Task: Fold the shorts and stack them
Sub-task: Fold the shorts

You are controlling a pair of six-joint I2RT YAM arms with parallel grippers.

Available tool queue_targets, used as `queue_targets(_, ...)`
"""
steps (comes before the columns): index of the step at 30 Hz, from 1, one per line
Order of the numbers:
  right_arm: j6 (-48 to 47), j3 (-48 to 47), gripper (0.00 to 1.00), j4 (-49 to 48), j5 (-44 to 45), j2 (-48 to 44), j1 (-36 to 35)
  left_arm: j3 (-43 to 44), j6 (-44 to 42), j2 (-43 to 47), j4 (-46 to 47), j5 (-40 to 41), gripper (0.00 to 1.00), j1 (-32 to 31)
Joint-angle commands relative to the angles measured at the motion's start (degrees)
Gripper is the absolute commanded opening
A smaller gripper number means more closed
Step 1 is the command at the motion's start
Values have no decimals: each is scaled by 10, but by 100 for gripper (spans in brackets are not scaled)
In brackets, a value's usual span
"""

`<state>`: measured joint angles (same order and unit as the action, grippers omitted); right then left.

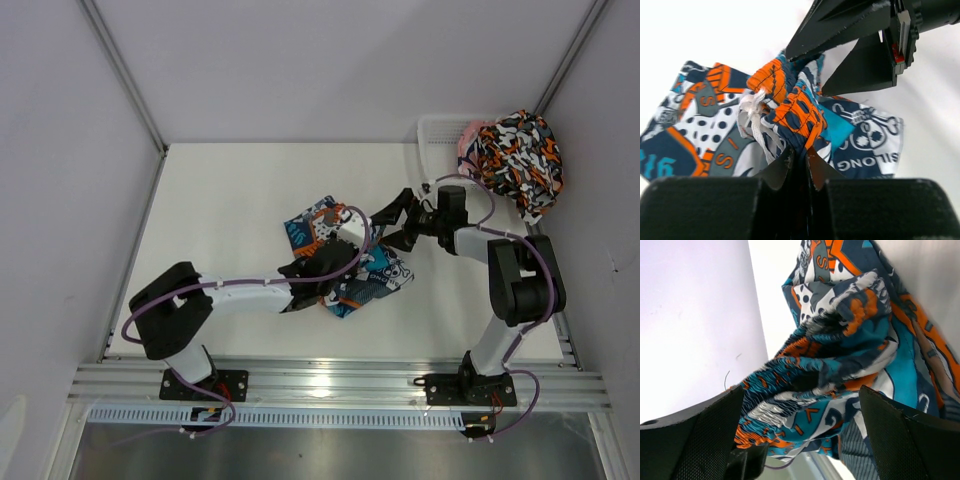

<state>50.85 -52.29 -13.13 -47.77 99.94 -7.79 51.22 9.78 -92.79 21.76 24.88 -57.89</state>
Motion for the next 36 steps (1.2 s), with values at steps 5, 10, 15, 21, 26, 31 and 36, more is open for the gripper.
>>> queue_targets(5, 44, -18, 99, -14, -35, 22, -11, 30, -84, -34, 33, 107, 13, -45)
queue_targets(10, 7, -26, 99, 97, -13, -6, -6, 33, -131, -50, 64, 143, 13, -82)
queue_targets(15, -31, -53, 99, 222, 19, -30, -2, 24, -194, -81, 117, 193, 13, -129)
queue_targets(21, -44, -37, 100, 288, 20, -72, 28, 5, -224, -93, 166, 201, 20, -162)
queue_targets(26, -72, -32, 99, 332, 23, -94, 43, -11, -233, -92, 187, 179, 75, -181)
queue_targets(31, -98, -2, 99, 360, 27, -114, 57, -34, -184, -43, 160, 58, 96, -180)
queue_targets(36, -145, 39, 100, 396, 61, -158, 58, -73, -88, 23, 149, -96, 96, -123)
